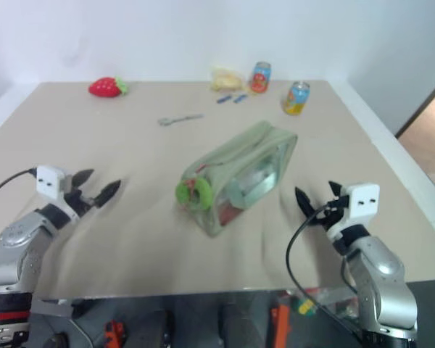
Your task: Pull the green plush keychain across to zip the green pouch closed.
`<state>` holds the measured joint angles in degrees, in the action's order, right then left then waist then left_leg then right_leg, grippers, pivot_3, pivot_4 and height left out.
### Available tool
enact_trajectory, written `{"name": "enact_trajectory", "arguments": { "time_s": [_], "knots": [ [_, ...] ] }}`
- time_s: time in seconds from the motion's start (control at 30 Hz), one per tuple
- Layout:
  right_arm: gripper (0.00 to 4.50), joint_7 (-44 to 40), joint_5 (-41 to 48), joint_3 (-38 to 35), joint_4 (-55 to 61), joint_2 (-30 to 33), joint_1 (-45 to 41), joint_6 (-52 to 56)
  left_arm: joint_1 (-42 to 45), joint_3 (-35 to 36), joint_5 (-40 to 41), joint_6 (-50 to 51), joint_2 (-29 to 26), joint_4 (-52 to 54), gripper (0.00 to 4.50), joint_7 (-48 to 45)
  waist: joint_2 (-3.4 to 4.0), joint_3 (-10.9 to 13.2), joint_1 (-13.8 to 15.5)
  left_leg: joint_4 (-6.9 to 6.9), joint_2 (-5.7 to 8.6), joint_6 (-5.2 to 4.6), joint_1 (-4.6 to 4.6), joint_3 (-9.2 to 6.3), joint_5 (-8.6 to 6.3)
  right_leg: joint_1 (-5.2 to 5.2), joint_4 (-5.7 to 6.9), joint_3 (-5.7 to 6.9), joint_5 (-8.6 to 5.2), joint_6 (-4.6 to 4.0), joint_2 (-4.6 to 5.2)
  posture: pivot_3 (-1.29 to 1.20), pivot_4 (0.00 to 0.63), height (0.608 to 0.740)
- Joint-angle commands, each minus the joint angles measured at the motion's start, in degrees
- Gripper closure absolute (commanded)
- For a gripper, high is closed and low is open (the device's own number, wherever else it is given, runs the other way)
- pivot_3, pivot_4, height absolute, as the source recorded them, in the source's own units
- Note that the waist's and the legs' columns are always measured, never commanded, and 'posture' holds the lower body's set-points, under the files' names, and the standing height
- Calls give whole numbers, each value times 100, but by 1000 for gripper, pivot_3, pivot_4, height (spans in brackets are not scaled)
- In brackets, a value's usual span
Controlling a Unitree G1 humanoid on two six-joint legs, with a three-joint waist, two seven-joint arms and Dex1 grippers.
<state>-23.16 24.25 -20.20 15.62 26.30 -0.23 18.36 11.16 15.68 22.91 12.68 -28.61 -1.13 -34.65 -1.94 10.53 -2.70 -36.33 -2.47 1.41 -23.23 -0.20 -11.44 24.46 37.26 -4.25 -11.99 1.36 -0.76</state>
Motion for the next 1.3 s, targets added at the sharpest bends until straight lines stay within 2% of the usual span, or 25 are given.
{"name": "enact_trajectory", "arguments": {
  "time_s": [0.03,0.33,0.73,0.87,1.0,1.07,1.17,1.23,1.3],
  "knots": [
    [16,84,26,-105,253,-24,28,-35,122,59,67,-33,-54,57,10,-48,0,0,0,0,0,0,0,0,0,0,0,0,0,0,0,0,150,740],
    [16,30,43,-76,260,11,41,-70,82,86,167,-132,95,151,10,-107,0,0,-1,0,0,0,1,-1,0,-1,0,0,0,0,0,0,150,740],
    [16,-17,44,-88,183,22,-33,-43,146,71,351,1,-7,282,10,-312,0,0,0,0,0,0,0,-1,0,-1,0,0,0,0,0,0,150,740],
    [16,-22,106,-123,276,106,-106,80,394,252,1022,420,-222,659,10,-703,0,0,0,0,0,0,-1,-1,0,0,0,1,0,0,0,0,150,740],
    [16,76,230,-185,448,228,-347,389,871,251,2181,1388,-895,1303,10,-1599,-2,2,-2,-4,-1,0,-5,-3,0,2,0,2,0,0,-2,0,150,740],
    [16,100,242,-179,517,299,-442,495,861,81,2371,1636,-1189,1540,10,-1978,4,-2,-10,-4,1,0,-2,1,0,1,-1,-1,0,0,0,0,150,740],
    [16,-18,352,-198,802,701,-742,822,690,-199,2391,1741,-1338,1838,10,-2268,32,-10,-20,0,3,0,5,15,-8,0,-1,-13,-1,2,2,0,150,740],
    [16,-603,748,-341,721,1510,-1451,1169,677,-277,2499,1870,-1318,1960,10,-2306,43,5,-25,2,4,-2,3,16,-9,4,0,-16,-2,3,1,0,150,740],
    [16,-1459,843,-168,-8,2393,-2413,1269,787,-353,2605,1963,-1235,2029,10,-2274,53,15,-27,-4,3,-7,-14,26,-4,32,2,-24,0,2,-1,0,150,740]
  ]
}}
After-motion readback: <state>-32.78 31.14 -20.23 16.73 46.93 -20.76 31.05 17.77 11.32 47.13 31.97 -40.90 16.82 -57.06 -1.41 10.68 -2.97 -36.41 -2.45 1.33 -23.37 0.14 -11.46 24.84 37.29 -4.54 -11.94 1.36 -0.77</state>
